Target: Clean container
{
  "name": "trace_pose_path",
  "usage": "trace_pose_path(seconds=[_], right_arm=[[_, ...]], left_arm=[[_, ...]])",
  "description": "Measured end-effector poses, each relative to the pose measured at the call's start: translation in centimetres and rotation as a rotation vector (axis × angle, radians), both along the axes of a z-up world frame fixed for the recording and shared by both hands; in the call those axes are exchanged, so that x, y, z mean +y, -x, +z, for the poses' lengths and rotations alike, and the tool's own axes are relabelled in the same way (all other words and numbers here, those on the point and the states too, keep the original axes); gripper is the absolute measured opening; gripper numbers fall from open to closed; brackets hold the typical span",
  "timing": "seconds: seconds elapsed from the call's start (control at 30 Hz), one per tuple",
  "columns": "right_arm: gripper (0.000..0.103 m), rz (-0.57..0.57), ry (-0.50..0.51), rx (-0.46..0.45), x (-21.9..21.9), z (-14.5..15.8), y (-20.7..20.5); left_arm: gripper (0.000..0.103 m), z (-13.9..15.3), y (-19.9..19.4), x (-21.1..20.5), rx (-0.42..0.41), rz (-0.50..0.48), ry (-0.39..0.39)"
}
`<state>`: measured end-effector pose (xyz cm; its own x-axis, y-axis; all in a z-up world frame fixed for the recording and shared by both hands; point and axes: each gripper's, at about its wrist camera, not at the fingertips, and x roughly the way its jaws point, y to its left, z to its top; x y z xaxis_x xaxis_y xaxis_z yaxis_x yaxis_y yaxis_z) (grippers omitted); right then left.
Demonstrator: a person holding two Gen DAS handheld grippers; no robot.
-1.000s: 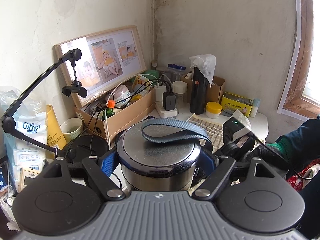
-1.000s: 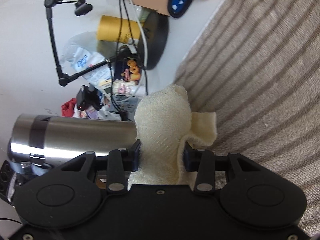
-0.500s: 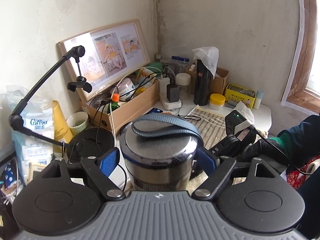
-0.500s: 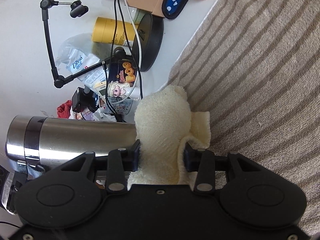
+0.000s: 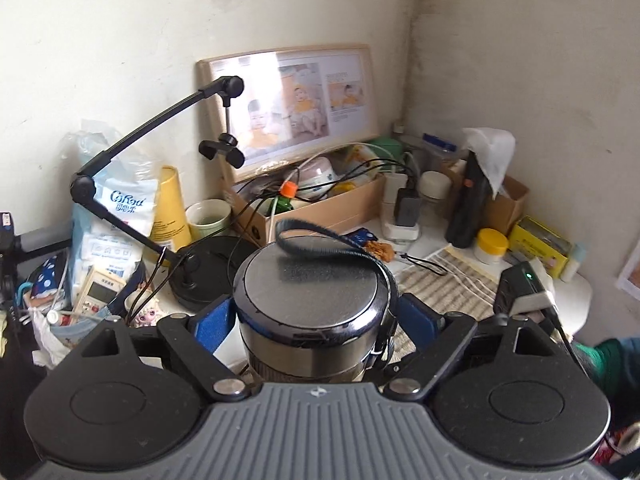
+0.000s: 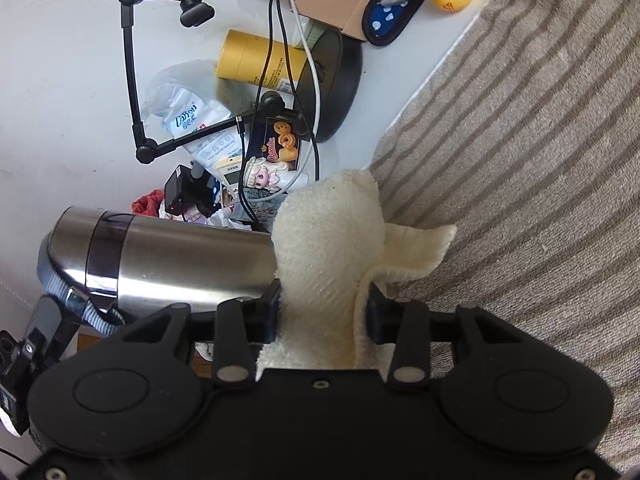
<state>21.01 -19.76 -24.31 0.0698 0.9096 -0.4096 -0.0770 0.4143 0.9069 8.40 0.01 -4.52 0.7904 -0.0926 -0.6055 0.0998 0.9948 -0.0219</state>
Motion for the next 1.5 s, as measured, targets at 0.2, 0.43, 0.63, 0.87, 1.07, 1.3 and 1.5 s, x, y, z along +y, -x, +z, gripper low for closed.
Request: trace_pose_path(seconds=[0.2,0.43,0.63,0.87,1.07,1.3,1.5], right_arm=[[0.040,0.005,0.003,-0.014,0.0,0.5,0.1],[0.040,0.012,-0.001,-0.020,0.2,0.8,0.1],[0.040,0.015,0.001,-0.028,0.4,1.1,0.0],[0.040,0.019,0.001,-0.036,0.3,1.2,0.0],[0.040,0.031,-0.006,-0.071,0.2,2.2,0.2],[0.040,0.076,-0.055,-0.154,0.0,4.6,0.2],[0.040,0.102,-0.078,-0.186,-0.1,5.6,0.2]], left_arm=[[0.089,0.3,0.4,-0.8,0.029,0.022,-0.023],[0.100,-0.2,1.2,-2.3,0.032,-0.004,-0.129],[0.101,-0.5,1.4,-3.2,0.029,0.006,-0.200],[0.101,-0.8,0.2,-3.3,0.025,0.106,-0.210],[0.095,-0.4,0.3,0.1,0.030,0.122,-0.006],[0.086,-0.7,0.3,1.7,0.019,-0.011,0.032],[0.086,-0.6,-0.5,1.6,0.042,-0.015,0.037]])
